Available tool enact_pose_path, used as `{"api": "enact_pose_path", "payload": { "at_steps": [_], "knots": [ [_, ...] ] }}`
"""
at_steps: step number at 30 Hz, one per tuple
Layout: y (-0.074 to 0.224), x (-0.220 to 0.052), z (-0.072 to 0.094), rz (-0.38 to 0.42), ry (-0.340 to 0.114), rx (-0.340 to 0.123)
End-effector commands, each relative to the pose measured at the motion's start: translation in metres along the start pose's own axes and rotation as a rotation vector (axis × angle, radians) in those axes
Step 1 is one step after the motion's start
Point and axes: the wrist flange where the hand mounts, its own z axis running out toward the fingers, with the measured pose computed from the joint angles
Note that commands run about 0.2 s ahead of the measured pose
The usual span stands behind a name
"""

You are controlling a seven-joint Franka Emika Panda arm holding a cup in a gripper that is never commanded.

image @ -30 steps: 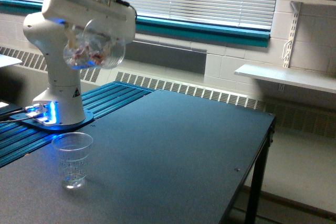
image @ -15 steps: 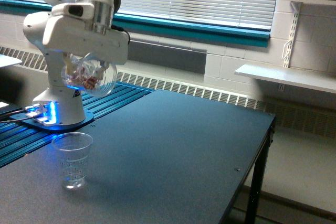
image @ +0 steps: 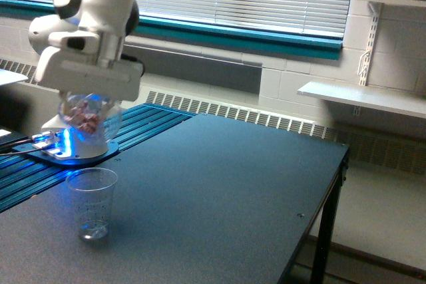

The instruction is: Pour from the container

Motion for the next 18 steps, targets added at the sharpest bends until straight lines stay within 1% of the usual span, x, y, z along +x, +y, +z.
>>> {"api": "enact_pose_path", "payload": {
  "at_steps": [1, 6, 11, 16, 18],
  "knots": [
    [0.018, -0.008, 0.021, 0.016, -0.043, -0.043],
    [0.017, -0.011, 0.03, 0.007, -0.059, -0.054],
    [0.013, -0.009, 0.029, 0.008, -0.059, -0.055],
    [0.009, -0.01, 0.031, -0.009, -0.062, -0.077],
    [0.009, -0.011, 0.033, -0.019, -0.063, -0.095]
  ]
}}
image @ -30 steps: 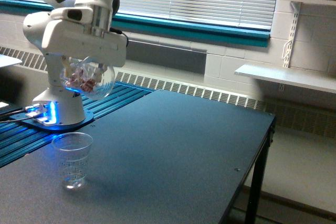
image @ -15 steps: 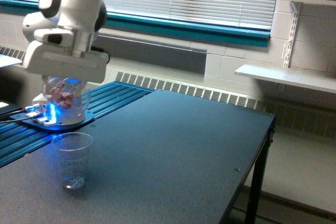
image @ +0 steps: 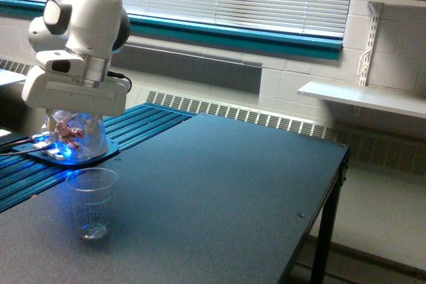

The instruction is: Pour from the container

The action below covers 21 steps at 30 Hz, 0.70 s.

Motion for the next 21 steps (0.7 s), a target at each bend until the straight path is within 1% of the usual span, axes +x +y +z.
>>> {"api": "enact_pose_path", "payload": {
  "at_steps": [1, 3, 7, 15, 21],
  "knots": [
    [-0.005, 0.0, 0.0, -0.017, 0.004, -0.034],
    [-0.005, 0.0, 0.002, -0.011, -0.004, -0.04],
    [-0.002, 0.0, 0.005, -0.002, -0.017, -0.068],
    [-0.003, -0.004, 0.011, -0.019, -0.046, -0.1],
    [-0.009, -0.002, 0.007, -0.017, -0.051, -0.09]
  ]
}}
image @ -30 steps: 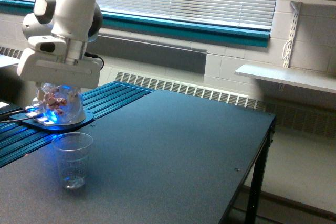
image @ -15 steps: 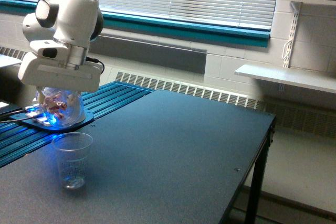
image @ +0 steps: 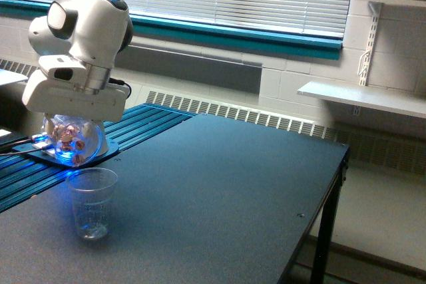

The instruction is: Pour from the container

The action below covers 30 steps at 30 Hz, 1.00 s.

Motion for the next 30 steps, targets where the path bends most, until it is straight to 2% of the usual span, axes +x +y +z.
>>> {"api": "enact_pose_path", "payload": {
  "at_steps": [1, 9, 19, 22, 30],
  "knots": [
    [-0.007, 0.004, -0.008, 0.004, 0.002, 0.004],
    [-0.016, 0.009, -0.016, 0.004, 0.004, 0.013],
    [-0.017, 0.004, -0.004, 0.013, -0.052, -0.004],
    [-0.016, 0.002, -0.001, 0.004, -0.05, -0.029],
    [-0.019, 0.004, -0.002, 0.014, -0.067, -0.024]
  ]
}}
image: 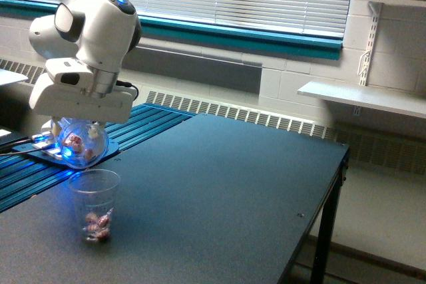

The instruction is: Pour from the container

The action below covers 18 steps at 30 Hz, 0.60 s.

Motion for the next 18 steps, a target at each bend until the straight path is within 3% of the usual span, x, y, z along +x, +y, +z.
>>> {"api": "enact_pose_path", "payload": {
  "at_steps": [1, 18],
  "knots": [
    [-0.0041, 0.0013, -0.0028, -0.001, -0.007, -0.002],
    [-0.0059, 0.0046, -0.0097, 0.018, -0.011, -0.01]
  ]
}}
